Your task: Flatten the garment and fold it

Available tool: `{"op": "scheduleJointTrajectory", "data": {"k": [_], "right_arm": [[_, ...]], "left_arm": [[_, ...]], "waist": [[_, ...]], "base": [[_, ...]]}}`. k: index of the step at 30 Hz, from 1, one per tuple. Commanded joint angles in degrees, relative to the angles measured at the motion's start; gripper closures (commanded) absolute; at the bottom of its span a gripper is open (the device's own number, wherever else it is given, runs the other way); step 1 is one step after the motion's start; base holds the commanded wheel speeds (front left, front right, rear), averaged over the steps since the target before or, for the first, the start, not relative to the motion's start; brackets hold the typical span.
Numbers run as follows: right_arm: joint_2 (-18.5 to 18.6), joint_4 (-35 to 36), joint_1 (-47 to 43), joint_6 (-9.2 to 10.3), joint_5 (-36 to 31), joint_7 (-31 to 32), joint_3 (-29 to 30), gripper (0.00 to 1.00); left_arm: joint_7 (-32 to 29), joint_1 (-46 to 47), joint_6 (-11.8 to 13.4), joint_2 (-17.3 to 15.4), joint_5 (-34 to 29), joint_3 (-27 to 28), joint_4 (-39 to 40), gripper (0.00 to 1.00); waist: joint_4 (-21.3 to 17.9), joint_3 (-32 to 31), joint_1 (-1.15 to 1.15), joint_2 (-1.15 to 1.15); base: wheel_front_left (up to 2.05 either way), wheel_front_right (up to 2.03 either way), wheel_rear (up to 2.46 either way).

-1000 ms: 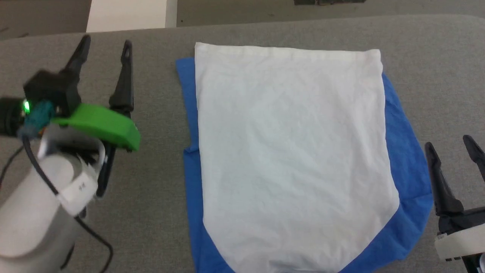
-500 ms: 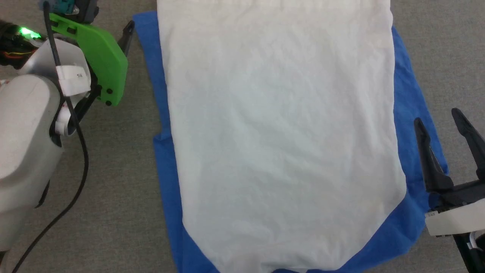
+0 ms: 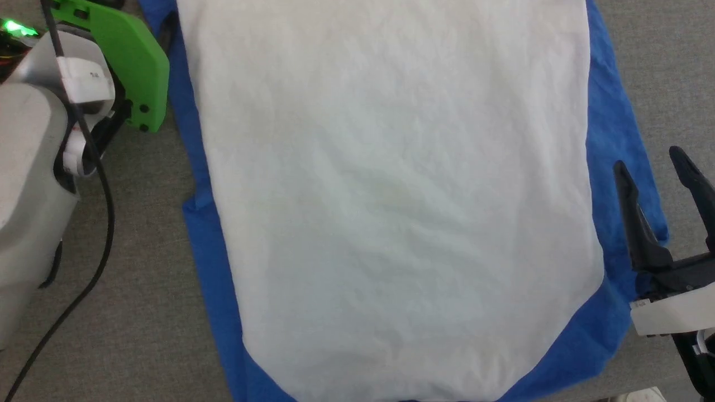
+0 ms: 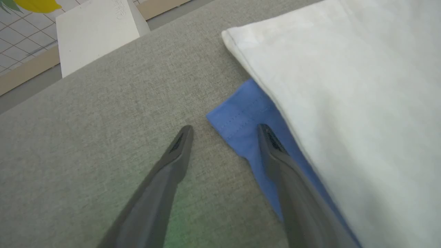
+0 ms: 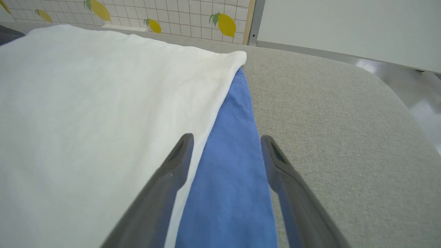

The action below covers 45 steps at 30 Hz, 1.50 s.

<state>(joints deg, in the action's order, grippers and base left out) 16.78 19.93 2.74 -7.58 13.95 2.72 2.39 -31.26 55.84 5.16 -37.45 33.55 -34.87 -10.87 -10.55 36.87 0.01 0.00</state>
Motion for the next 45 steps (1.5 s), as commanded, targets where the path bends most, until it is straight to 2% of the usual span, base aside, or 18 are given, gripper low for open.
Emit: {"op": "scheduleJointTrajectory", "data": {"k": [1, 4, 9, 18, 22, 30, 34, 35, 45], "right_arm": [[0.1, -0.2, 1.2, 0.09, 0.3, -0.5, 0.0, 0.00], [0.2, -0.6, 1.6, 0.09, 0.2, -0.5, 0.3, 0.00], [0.4, -1.3, 1.9, 0.09, 0.0, -0.4, 0.6, 0.00], [0.1, -1.2, 0.1, 0.09, -0.8, 1.4, 1.8, 0.00], [-0.8, -0.7, -1.7, 0.09, -1.3, 2.7, 2.5, 0.00], [-2.9, 0.6, -6.4, 0.09, -2.5, 5.0, 4.3, 0.00], [-3.9, 1.4, -8.4, 0.09, -3.0, 5.9, 5.2, 0.00], [-4.6, 1.8, -9.5, 0.09, -3.3, 6.4, 5.4, 0.00], [-5.6, 3.2, -12.0, 0.09, -4.0, 7.8, 6.2, 0.00]], "left_arm": [[-0.8, 0.0, -0.4, 0.5, 0.7, -0.6, -1.0, 1.00], [-0.2, -0.8, -1.1, 1.1, 2.1, -0.4, -1.4, 1.00], [3.5, -1.5, 0.0, 1.7, 3.3, 1.6, -1.8, 1.00], [9.6, -4.6, 0.4, -0.1, 5.3, 5.2, 0.8, 1.00], [10.8, -8.6, 1.5, -3.0, 7.0, 7.7, 3.5, 1.00], [12.9, -19.7, 6.0, -9.8, 12.6, 15.8, 9.3, 1.00], [14.3, -26.0, 6.6, -12.8, 15.8, 19.9, 10.2, 1.00], [15.1, -30.2, 7.0, -14.1, 17.9, 22.2, 10.6, 1.00], [18.7, -42.7, 9.0, -16.9, 22.9, 30.4, 13.3, 1.00]], "waist": [[-0.5, 1.0, -0.01, 0.00], [-0.2, 1.1, -0.01, 0.00], [1.1, -1.1, -0.01, 0.00], [5.2, -11.1, -0.01, 0.00], [7.0, -16.1, -0.01, 0.00], [10.0, -23.8, -0.01, 0.00], [11.2, -26.4, -0.01, 0.00], [12.0, -28.3, -0.01, 0.00], [13.5, -31.6, -0.01, 0.00]], "base": [[0.00, 0.00, 0.00], [0.00, 0.00, 0.00], [0.00, 0.00, 0.00], [0.00, 0.00, 0.00], [0.00, 0.00, 0.00], [0.00, 0.00, 0.00], [0.00, 0.00, 0.00], [0.00, 0.00, 0.00], [0.00, 0.00, 0.00]]}}
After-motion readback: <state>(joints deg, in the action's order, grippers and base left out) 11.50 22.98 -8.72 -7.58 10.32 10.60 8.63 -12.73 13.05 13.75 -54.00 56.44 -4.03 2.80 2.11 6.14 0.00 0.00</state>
